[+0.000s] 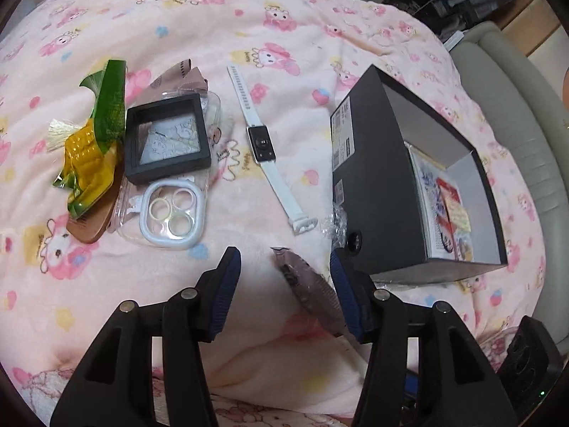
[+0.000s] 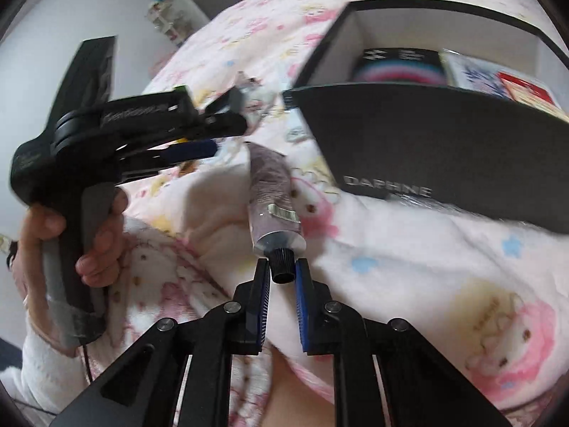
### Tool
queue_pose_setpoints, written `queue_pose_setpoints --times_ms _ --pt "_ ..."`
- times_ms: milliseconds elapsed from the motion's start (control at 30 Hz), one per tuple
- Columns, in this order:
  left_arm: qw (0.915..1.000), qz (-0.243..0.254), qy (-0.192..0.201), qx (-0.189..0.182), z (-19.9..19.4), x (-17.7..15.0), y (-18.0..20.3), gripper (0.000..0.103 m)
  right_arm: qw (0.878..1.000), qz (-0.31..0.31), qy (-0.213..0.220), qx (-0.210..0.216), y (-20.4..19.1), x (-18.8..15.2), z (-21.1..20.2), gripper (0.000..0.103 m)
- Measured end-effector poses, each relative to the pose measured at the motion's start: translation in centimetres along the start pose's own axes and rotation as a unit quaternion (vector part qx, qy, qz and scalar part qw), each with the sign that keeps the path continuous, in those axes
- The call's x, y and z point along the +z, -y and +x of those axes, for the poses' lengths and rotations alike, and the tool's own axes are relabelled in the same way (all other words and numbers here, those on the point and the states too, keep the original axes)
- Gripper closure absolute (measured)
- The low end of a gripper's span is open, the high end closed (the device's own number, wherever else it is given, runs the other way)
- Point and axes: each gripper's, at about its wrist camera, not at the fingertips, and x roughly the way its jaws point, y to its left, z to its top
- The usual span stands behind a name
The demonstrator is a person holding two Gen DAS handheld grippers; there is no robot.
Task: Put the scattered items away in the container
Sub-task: 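Lift the hand cream tube toward the left gripper with the right gripper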
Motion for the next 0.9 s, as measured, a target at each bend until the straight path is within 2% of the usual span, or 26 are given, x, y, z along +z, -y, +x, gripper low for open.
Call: queue_pose_setpoints --times_ms 133,267,333,467,600,700,867,900 --pt "0.9997 -0.004 -0.020 0.009 1.0 -0.6 0.3 0.050 1.000 0.003 0.013 -0.003 0.2 0.1 -0.6 0.091" --pt "0.9998 -0.009 0.000 0.018 0.6 -0.5 0.3 0.050 0.998 0.037 0.037 -0.022 2.7 0.3 -2.3 0.090" --pt "0.9997 -0.012 -0.005 0.020 0.9 -0.4 0.3 0.050 0.997 0.056 0.039 -0.031 4.4 0.4 -2.6 0.089" --pt "0.9996 0.018 -0.016 0.011 1.9 -0.3 1.6 0.050 0.995 0.089 0.032 -0.032 6.3 -0.2 -3.0 0.089" --pt "0.9983 0.053 -0.025 0.003 2.7 -0.4 3.1 0.050 0.994 0.078 0.046 -0.056 5.3 0.5 -2.5 0.089" --pt "0.9968 0.055 -0.049 0.031 4.0 -0.3 3.1 0.049 0.995 0.073 0.036 -0.058 5.6 0.4 -2.3 0.089" --pt "0.9956 0.059 -0.063 0.037 5.6 0.4 3.5 0.044 0.994 0.085 -0.021 -0.062 6.5 -0.2 -0.2 0.084" --pt "0.9953 0.060 -0.067 0.037 5.9 0.4 3.6 0.043 0.994 0.082 -0.019 -0.064 6.3 -0.2 0.2 0.083"
